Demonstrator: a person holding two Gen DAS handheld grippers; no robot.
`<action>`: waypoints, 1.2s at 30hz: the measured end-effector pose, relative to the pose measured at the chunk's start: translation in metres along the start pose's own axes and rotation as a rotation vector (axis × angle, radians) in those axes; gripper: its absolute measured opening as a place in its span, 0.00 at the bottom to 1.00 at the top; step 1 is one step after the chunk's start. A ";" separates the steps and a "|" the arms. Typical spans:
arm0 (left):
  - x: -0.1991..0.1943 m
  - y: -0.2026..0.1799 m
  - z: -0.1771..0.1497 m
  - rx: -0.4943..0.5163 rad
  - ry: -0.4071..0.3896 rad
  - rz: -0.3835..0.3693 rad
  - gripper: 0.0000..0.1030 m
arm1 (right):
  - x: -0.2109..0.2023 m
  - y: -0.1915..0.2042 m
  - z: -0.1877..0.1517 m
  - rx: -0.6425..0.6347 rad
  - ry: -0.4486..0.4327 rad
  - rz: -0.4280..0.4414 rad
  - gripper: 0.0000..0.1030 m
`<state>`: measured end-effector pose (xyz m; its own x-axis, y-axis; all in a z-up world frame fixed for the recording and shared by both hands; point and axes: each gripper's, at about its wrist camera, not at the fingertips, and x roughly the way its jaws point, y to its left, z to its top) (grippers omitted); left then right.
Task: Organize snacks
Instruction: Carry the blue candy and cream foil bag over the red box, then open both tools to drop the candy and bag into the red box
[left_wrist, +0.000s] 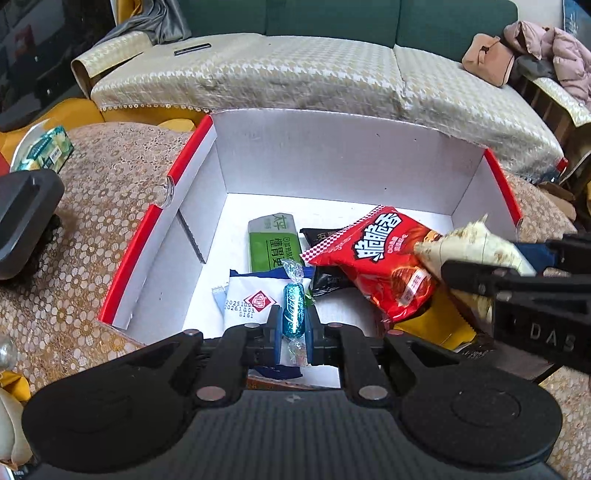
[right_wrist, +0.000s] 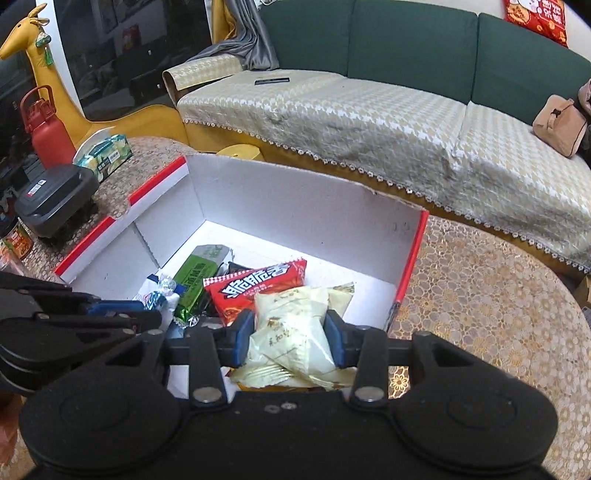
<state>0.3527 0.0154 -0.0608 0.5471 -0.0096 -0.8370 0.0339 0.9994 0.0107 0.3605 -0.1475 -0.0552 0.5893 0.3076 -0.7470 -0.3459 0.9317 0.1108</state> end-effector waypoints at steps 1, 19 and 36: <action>-0.001 0.000 0.000 0.000 0.000 -0.002 0.11 | 0.000 -0.001 0.000 0.001 0.008 0.007 0.39; -0.070 0.015 -0.014 -0.063 -0.087 -0.061 0.57 | -0.043 -0.003 -0.011 0.041 -0.004 0.008 0.54; -0.143 0.018 -0.056 -0.067 -0.187 -0.057 0.75 | -0.119 0.026 -0.036 0.009 -0.103 0.110 0.99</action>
<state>0.2286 0.0366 0.0284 0.6916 -0.0663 -0.7192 0.0169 0.9970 -0.0756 0.2551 -0.1666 0.0131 0.6198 0.4261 -0.6590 -0.4066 0.8926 0.1947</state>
